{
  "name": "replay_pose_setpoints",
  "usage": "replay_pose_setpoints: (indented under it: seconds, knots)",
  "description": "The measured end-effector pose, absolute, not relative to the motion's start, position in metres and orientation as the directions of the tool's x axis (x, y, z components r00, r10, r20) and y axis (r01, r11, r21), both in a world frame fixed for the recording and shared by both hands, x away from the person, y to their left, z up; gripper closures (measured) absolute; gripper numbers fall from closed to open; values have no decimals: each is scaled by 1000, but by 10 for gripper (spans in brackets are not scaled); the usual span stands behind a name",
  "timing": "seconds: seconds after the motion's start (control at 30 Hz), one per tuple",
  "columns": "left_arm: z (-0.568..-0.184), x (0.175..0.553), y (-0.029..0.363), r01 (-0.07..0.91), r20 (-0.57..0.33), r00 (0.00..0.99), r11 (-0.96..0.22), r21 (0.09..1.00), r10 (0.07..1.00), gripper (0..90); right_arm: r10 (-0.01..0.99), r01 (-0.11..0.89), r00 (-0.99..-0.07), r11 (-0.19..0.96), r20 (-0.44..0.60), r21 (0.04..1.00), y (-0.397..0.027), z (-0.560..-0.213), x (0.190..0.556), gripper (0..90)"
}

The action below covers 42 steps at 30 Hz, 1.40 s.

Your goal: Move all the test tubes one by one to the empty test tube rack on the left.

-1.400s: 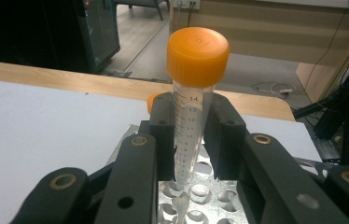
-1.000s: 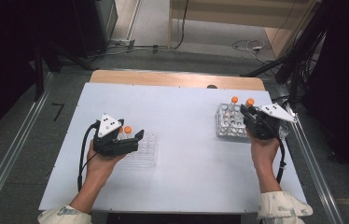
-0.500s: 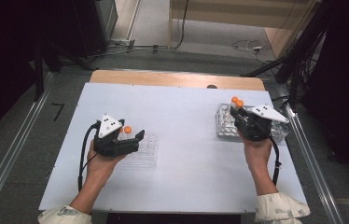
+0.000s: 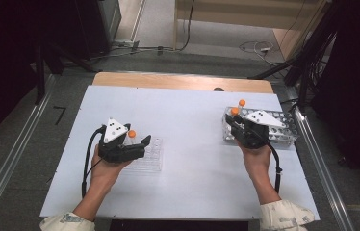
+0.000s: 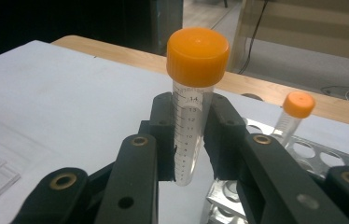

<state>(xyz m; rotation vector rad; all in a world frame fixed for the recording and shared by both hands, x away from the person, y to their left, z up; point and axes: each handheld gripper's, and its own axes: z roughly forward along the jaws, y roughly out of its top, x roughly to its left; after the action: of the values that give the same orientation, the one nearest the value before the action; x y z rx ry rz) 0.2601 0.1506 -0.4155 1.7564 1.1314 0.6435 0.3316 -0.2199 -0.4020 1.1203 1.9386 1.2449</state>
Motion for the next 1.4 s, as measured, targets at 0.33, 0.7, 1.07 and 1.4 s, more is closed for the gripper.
replay_pose_setpoints:
  seconds: [0.33,0.7,1.07,1.4]
  knots:
    - [-416,259,145,412,-50,456,-161,897,889,218,841,341,-539,256,-34,905,-204,-408,327,720]
    - [-419,254,131,411,-46,491,-184,893,870,218,793,336,-608,307,-44,890,-179,-416,317,720]
    - [-419,250,122,404,-60,525,-187,895,849,220,750,335,-660,352,-49,874,-159,-425,310,720]
    - [-419,247,115,396,-68,545,-185,899,836,231,701,330,-712,386,-41,861,-142,-431,301,720]
